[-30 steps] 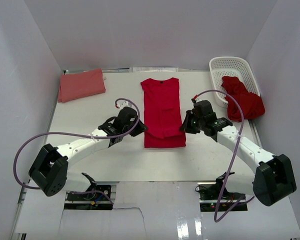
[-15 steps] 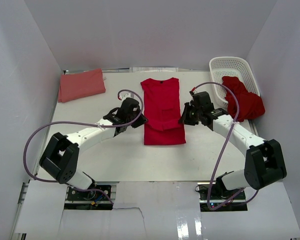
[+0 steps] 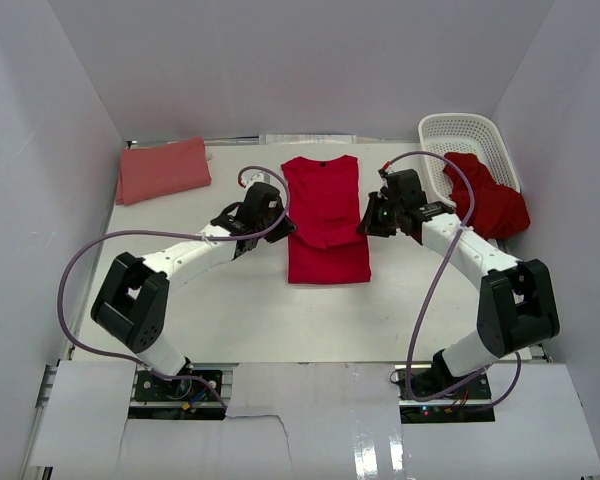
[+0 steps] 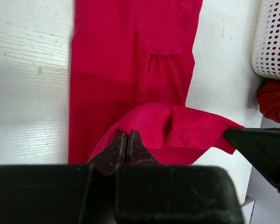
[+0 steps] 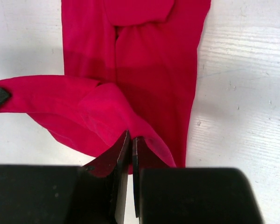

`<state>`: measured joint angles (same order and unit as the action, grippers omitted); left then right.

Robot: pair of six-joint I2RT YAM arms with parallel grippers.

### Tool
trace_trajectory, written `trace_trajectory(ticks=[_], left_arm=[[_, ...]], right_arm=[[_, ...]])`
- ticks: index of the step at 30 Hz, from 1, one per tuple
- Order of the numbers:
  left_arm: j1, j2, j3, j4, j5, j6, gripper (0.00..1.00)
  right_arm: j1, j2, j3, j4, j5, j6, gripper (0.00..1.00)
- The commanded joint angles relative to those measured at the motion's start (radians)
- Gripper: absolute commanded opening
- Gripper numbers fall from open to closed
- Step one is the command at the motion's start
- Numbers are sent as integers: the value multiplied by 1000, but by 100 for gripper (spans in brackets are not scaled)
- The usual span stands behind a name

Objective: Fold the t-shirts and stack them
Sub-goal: Fold the folded rectangular tshirt in 1/3 of the way

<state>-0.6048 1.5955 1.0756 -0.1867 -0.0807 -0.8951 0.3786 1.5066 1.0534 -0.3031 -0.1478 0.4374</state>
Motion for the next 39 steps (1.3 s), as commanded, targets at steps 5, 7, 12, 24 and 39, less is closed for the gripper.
trace_trajectory(ticks=[5,7,12,24,39], left_arm=[[17,21,60,18,6,28,0],[20,35,67,18,7,30,0],[28,61,90,21,7,38,0],[43,124,115,55,6,45,1],[60,233,132,138,-1,35,9]], right_arm=[[-21,46,86,39,-30,-29,8],[-24,59,95,41,-32,-35,8],[-32,101,117,45,-47,-37,8],[-37,190,168,76,-61,-35,9],[-47,284,192,136,11,3,14]])
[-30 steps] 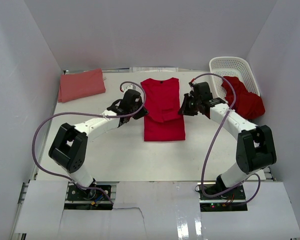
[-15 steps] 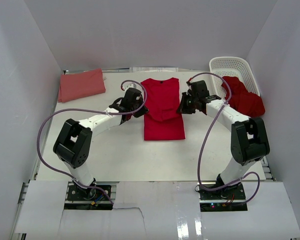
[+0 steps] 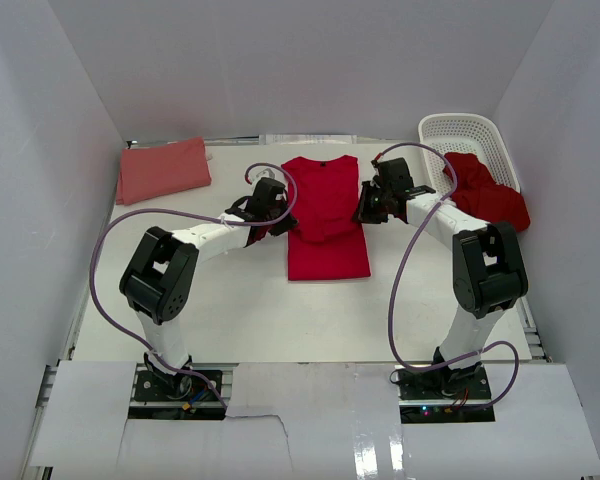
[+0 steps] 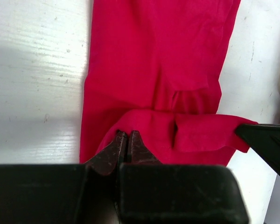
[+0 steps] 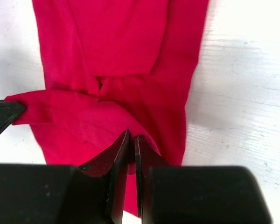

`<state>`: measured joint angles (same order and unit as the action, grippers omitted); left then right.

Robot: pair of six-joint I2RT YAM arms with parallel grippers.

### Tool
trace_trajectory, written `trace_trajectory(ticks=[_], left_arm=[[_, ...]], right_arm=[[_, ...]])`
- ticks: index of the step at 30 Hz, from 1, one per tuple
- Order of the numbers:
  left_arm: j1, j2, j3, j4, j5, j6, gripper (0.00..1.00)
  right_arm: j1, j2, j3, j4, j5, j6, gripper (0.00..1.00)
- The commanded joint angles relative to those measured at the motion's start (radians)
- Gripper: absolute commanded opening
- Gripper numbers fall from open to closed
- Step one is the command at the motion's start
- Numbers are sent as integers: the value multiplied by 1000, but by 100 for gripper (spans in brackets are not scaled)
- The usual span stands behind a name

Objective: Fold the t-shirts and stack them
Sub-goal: Fold the folded rectangular tshirt in 1/3 of the way

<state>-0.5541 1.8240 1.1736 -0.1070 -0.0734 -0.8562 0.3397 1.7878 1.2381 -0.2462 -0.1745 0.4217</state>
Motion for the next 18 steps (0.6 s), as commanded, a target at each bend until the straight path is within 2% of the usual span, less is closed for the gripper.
trace_trajectory(ticks=[1,4,5,6,7,8,9,11,18], left_arm=[[13,11,34,61,-6,-7,9],[14,34,40,75,0,-14,10],[14,38,47,73,-2,-12,13],[14,41,49,76,0,-7,18],[14,43,49,88,1,9,27],[14,41,47,83,-2,8,47],[14,34,43,76,-41,5,59],[17,8,31,87,-68,5,79],[29,-100,83,49,-183,74,87]], right_arm=[[-8,5,3,90,41,20,15],[-8,30,11,96,53,23,21],[-8,35,11,96,59,25,46],[-8,32,3,104,69,25,65],[-10,25,-9,120,79,23,76],[-8,18,-18,134,93,25,83],[-8,4,-29,151,105,25,89],[-8,-7,-28,160,127,20,90],[-10,-73,-22,160,101,9,90]])
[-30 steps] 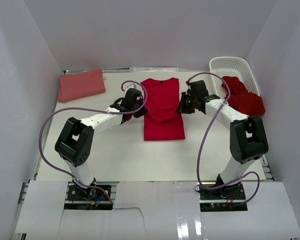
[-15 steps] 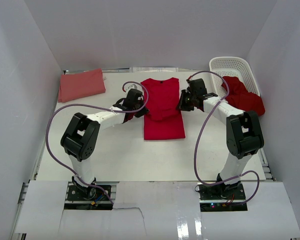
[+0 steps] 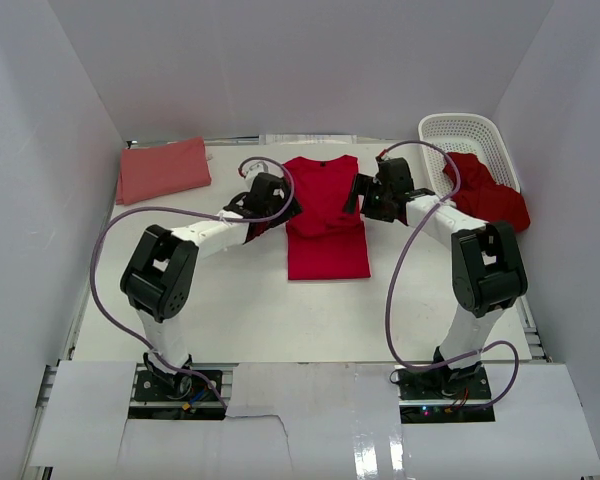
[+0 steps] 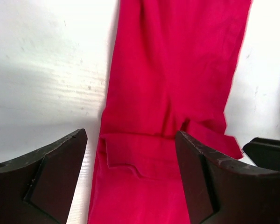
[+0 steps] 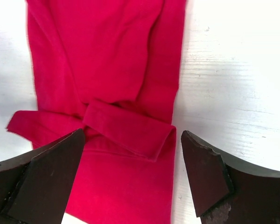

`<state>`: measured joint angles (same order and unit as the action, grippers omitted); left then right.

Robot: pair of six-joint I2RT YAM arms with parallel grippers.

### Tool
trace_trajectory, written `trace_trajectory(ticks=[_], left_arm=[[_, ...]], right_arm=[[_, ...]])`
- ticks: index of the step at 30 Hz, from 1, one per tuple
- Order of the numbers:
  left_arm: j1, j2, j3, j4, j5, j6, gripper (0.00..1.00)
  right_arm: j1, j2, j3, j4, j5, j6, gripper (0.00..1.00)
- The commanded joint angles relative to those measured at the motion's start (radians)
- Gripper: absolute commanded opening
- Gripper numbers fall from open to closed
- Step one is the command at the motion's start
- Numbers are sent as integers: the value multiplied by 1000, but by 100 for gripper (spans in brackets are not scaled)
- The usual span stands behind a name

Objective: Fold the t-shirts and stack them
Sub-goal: Fold the folded rectangular tshirt in 1/3 of the way

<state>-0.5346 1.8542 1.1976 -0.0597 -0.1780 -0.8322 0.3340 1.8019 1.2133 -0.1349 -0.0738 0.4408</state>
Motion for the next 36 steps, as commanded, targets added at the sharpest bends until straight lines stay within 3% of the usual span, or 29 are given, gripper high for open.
trace_trajectory(ticks=[1,6,8,9,10,11,12,19,24,36], left_arm=[[10,-153,48,4,-84,62,88],[-22,-333,-71,18,-45,120,81],[-36,-380,-176,43,32,116,75],[-47,-397,-208,50,53,101,73],[-68,-421,-245,99,78,99,57],[-83,-429,-310,124,121,100,31],[-108,-434,-341,176,133,102,1],[-172,-316,-385,228,173,84,0],[-180,-268,-418,374,247,76,0],[-202,-46,-434,577,353,24,0]], right_arm=[[-4,-104,-27,57,-6,-8,90],[-3,-236,-155,100,-122,2,86],[-3,-251,-204,113,-174,9,65],[-3,-250,-218,122,-260,10,48],[-3,-243,-228,124,-297,18,30],[-3,-218,-238,158,-328,22,8],[-3,-201,-244,175,-401,26,8],[10,-53,-259,305,-524,93,8],[26,2,-239,327,-543,108,8],[69,109,-202,334,-474,92,8]])
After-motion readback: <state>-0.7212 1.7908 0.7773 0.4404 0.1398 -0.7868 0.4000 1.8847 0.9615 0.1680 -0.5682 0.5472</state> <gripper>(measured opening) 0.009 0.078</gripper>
